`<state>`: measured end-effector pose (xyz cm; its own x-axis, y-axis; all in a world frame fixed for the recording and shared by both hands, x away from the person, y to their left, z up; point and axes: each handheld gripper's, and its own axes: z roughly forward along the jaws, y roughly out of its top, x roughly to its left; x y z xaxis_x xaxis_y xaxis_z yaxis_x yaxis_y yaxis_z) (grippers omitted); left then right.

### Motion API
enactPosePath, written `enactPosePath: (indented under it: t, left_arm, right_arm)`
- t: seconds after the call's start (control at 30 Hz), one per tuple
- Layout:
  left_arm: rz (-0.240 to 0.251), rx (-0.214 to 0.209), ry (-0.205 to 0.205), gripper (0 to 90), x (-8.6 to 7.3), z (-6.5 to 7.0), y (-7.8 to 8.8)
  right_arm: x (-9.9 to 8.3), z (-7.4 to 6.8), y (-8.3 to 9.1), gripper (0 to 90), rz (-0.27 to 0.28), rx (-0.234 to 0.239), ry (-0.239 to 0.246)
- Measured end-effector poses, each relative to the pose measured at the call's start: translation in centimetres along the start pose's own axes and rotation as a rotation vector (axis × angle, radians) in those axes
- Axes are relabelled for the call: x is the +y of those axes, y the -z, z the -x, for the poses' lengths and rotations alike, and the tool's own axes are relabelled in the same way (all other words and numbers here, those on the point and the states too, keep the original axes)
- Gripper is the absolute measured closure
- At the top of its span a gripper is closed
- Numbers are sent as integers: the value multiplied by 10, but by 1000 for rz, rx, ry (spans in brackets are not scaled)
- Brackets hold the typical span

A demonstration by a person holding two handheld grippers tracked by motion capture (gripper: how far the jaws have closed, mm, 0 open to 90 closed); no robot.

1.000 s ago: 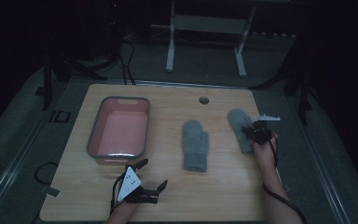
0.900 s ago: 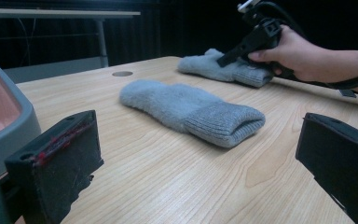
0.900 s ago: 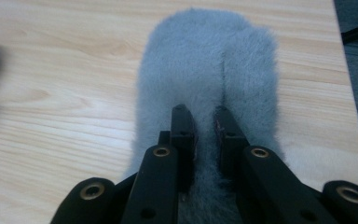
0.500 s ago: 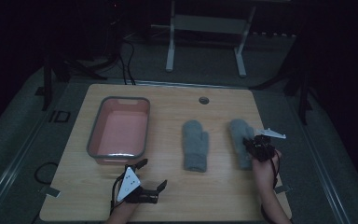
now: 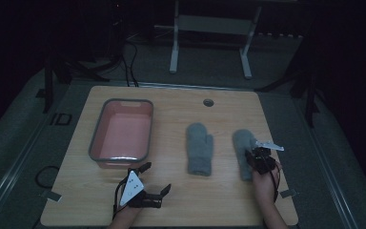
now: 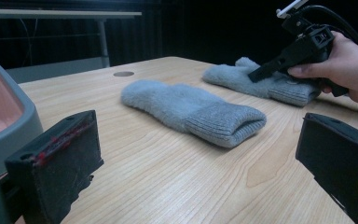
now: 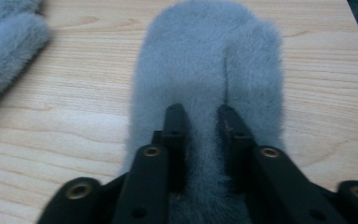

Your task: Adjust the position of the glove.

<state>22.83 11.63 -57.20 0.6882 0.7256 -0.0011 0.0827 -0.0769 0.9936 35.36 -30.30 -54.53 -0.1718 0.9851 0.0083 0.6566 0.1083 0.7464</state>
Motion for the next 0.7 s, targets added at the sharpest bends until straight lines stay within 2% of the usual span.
enactPosePath:
  t: [0.03, 0.17, 0.23, 0.3, 0.37, 0.47, 0.6, 0.7]
  left_arm:
    - [0, -1, 2, 3, 0, 0, 0]
    - [0, -1, 4, 3, 0, 0, 0]
    - [-1, -1, 3, 3, 0, 0, 0]
    - [0, -1, 4, 3, 0, 0, 0]
    - [-1, -2, 4, 3, 0, 0, 0]
    - [-2, -2, 6, 3, 0, 0, 0]
    - [-1, -2, 5, 3, 0, 0, 0]
    - [-1, -2, 5, 3, 0, 0, 0]
  right_arm:
    - [1, 1, 1, 622, 6, 11, 1]
    - [7, 6, 12, 484, 37, 53, -28]
    - [9, 8, 15, 484, 33, 80, -25]
    - [8, 8, 16, 485, 29, 93, 0]
    - [6, 7, 13, 485, 18, 78, 42]
    - [-1, 7, 5, 485, -20, 66, 56]
    - [-5, 5, 1, 524, -19, 60, 77]
    - [-4, 6, 2, 690, -22, 51, 51]
